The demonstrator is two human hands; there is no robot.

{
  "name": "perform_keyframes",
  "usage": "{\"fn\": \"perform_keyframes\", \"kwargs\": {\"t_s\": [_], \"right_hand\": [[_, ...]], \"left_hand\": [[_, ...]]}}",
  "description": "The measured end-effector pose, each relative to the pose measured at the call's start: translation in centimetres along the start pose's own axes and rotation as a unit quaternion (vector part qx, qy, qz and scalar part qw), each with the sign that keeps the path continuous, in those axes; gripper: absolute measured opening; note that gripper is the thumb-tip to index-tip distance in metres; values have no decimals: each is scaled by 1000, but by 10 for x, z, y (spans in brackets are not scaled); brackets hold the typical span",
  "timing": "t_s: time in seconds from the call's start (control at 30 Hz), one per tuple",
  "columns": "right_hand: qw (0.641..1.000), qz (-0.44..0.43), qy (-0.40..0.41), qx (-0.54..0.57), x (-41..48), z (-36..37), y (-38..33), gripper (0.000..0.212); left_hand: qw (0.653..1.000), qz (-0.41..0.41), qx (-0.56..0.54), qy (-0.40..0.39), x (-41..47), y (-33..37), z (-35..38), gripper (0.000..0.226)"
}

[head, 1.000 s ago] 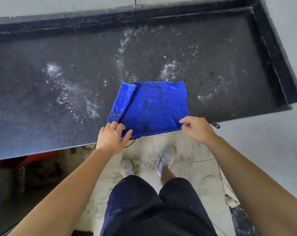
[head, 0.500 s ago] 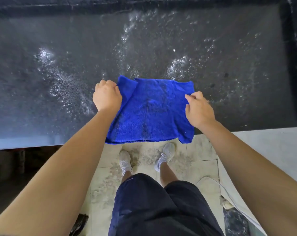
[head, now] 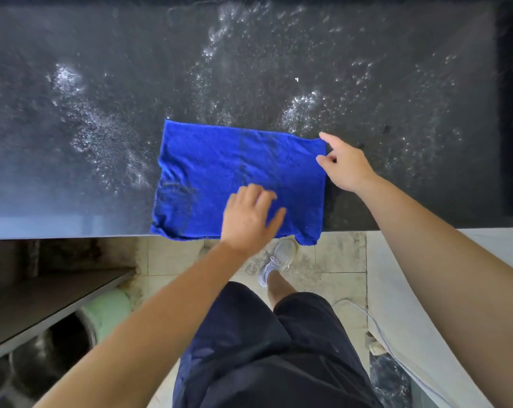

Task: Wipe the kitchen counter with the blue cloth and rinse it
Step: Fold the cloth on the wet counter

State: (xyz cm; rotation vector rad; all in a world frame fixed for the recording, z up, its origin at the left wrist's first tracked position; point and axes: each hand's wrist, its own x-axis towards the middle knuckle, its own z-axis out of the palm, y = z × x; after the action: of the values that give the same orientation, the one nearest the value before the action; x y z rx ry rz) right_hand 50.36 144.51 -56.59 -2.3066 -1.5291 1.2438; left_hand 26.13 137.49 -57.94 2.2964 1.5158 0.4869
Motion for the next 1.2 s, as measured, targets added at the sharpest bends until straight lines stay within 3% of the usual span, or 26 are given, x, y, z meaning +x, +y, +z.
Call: {"fn": "perform_keyframes", "kwargs": {"t_s": [0.13,0.27,0.4,0.53,0.63,0.7,0.8,0.97,1.13,1.2], "right_hand": [[999,-25,5,-28,8,2,9,39],[999,-17,20,-33,12,0,14,26],[999,-9,25,-26,16,-2,19,23],[999,-5,27,-19,18,-4,17,22],[999,1,40,33,11,-5,7,22],[992,24,57,113,5,-5,-6,19],[971,38,106,212,-3,-1,-32,23],[956,-59,145,248,-12,25,-104,25],[963,-129,101,215,-13,75,-179,29],[965,-143,60,211,-11,94,-201,40]], "left_hand": [[987,126,9,-100,-28,40,43,51],[971,114,130,-164,-31,52,62,68],[985,55,127,-105,-31,64,69,38],[999,-6,9,-44,-35,69,61,11],[994,-87,-63,-12,-36,69,45,6],[978,-168,-126,-9,-35,67,25,6],[922,-314,-228,-7,-35,55,-10,9],[830,-453,-311,101,-47,4,-64,19],[822,-483,-282,107,-72,-64,-96,6],[819,-498,-265,101,-80,-87,-103,8]]}}
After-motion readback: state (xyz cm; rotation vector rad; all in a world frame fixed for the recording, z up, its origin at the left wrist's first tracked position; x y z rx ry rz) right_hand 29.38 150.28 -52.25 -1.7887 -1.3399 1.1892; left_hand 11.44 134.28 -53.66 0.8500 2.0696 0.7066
